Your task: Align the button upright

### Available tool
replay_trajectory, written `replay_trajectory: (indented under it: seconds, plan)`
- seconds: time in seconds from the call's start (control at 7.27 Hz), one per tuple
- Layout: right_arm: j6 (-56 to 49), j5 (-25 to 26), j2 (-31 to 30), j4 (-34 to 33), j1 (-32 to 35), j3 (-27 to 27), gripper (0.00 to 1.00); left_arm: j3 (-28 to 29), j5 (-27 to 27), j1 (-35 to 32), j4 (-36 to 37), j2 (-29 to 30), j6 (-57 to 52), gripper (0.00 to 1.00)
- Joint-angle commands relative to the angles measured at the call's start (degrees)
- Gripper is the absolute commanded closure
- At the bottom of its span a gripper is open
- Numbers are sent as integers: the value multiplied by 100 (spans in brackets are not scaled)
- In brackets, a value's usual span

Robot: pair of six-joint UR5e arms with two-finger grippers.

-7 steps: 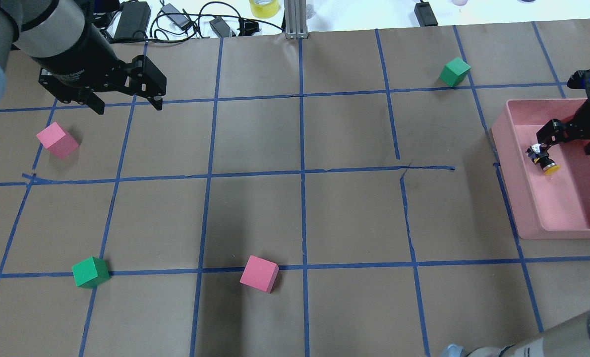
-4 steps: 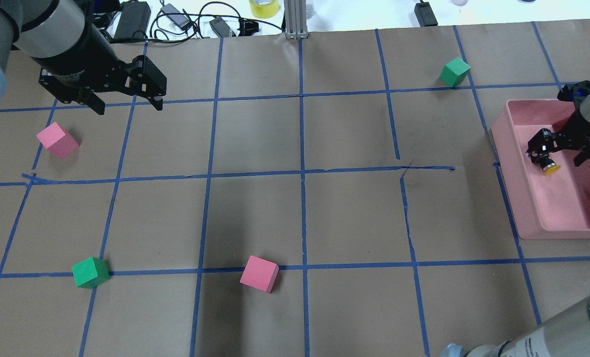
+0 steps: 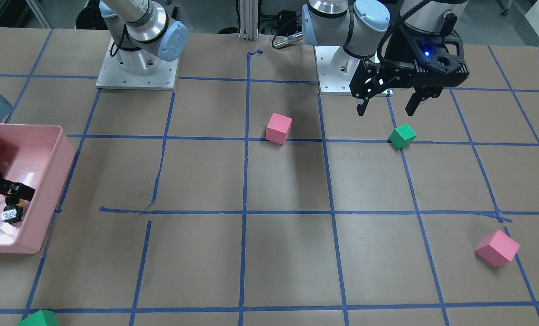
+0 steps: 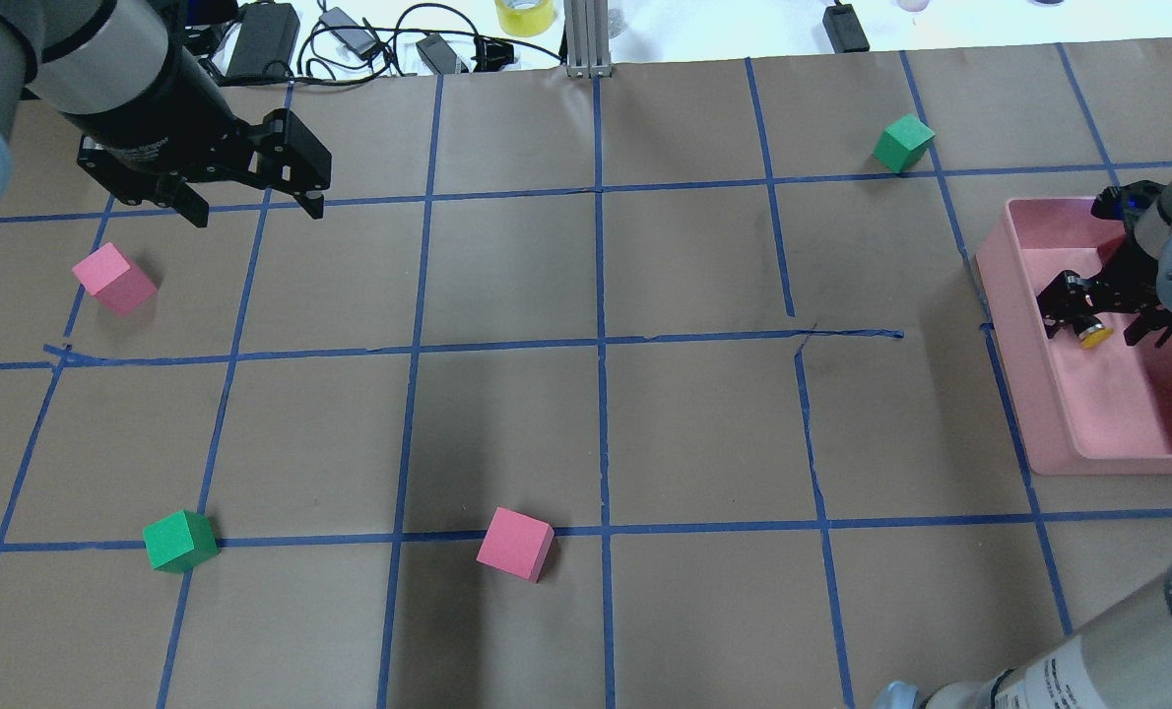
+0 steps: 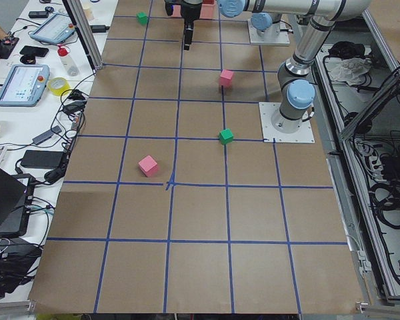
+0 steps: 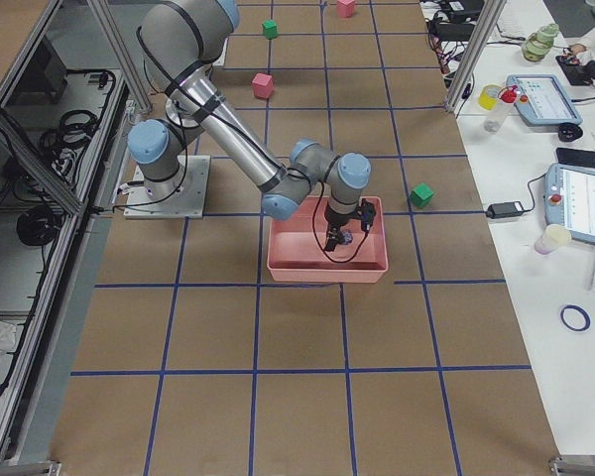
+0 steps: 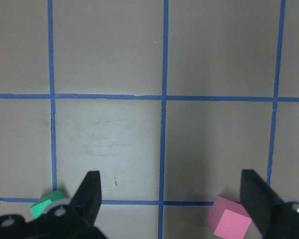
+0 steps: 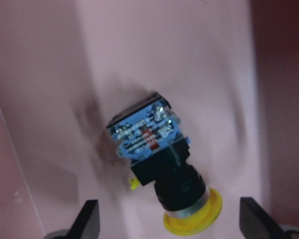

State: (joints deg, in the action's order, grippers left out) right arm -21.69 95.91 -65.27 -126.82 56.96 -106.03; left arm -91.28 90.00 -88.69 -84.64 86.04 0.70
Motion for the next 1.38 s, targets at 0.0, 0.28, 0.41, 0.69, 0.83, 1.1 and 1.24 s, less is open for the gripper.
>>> replay_trajectory:
  seconds: [0.0, 0.28, 0.41, 0.69, 0.83, 1.1, 1.24]
  plan:
    - [6, -2, 32, 0, -9, -93, 2, -4, 0, 1, 0, 0, 0, 0]
    - [-2, 7, 41, 8, -9, -93, 32, -4, 0, 9, 0, 0, 0, 0]
    - [-11, 7, 41, 35, -9, -111, 72, -4, 9, 9, 0, 0, 0, 0]
    - [41, 7, -12, 79, -9, -50, 100, -4, 0, 9, 9, 0, -9, 0]
    - [33, 103, -108, 96, -9, 29, 100, 5, 9, 9, 9, 0, -9, 0]
    - [24, 236, -477, 218, -9, 99, 100, -4, 9, 9, 9, 0, -9, 0]
    - [24, 210, -548, 611, 8, 335, 100, -4, 17, 9, 18, 0, -9, 0]
